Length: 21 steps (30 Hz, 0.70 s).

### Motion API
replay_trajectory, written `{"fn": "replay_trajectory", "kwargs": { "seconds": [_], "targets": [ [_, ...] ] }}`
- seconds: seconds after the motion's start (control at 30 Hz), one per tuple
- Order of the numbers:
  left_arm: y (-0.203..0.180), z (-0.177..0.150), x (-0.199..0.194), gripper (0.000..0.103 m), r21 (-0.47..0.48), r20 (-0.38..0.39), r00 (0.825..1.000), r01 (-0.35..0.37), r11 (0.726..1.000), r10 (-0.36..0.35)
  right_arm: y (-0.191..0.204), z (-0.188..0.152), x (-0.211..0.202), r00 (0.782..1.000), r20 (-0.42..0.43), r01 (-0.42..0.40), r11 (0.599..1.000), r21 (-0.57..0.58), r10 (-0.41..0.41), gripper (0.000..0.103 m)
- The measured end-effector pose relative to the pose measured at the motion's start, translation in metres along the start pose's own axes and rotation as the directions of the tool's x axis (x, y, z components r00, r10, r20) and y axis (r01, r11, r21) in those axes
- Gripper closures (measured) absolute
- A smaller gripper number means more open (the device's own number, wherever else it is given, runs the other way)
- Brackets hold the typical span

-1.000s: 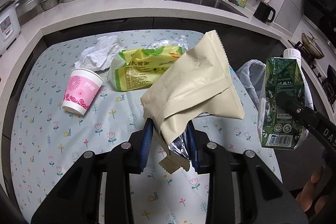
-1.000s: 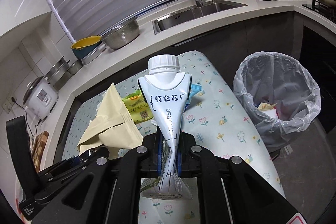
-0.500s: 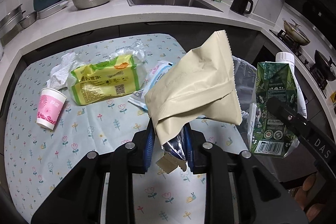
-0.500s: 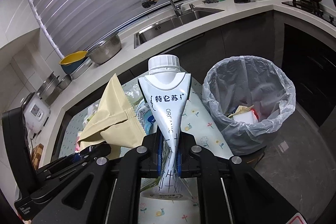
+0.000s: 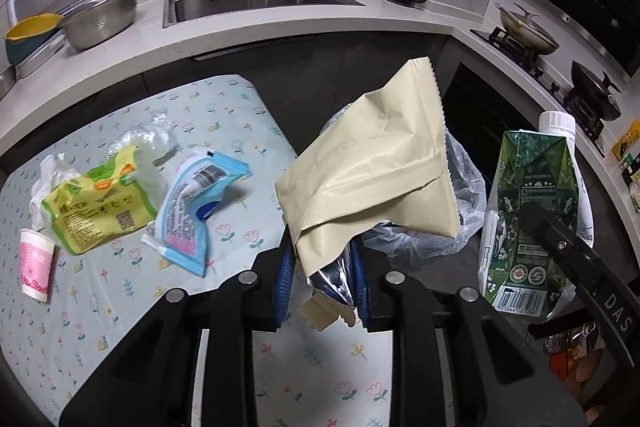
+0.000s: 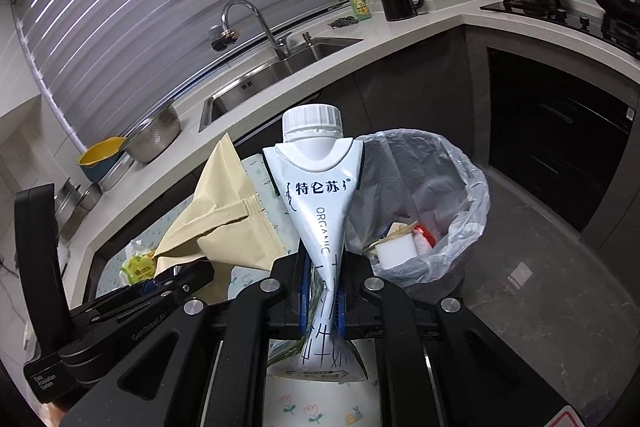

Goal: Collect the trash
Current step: 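Carry the beige bag and green carton over the bin and open both tools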

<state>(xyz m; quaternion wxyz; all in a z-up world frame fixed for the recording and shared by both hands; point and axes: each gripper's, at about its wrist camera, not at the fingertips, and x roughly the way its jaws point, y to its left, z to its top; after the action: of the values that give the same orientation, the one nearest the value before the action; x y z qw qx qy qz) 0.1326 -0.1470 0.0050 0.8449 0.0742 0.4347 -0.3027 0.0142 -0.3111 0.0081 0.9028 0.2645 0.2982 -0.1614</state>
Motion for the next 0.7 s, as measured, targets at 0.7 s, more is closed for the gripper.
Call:
{"fn": "replay_trajectory", "kwargs": {
  "seconds": [0.7],
  "targets": [
    [-0.057,0.040,0.072,0.044,0.086,-0.011,0.996,0.086,0.993,-0.085,-0.058,0.020,0.031,0.996,0.007,0.093,0.992,0.088,-0.094,0.093]
  ]
}}
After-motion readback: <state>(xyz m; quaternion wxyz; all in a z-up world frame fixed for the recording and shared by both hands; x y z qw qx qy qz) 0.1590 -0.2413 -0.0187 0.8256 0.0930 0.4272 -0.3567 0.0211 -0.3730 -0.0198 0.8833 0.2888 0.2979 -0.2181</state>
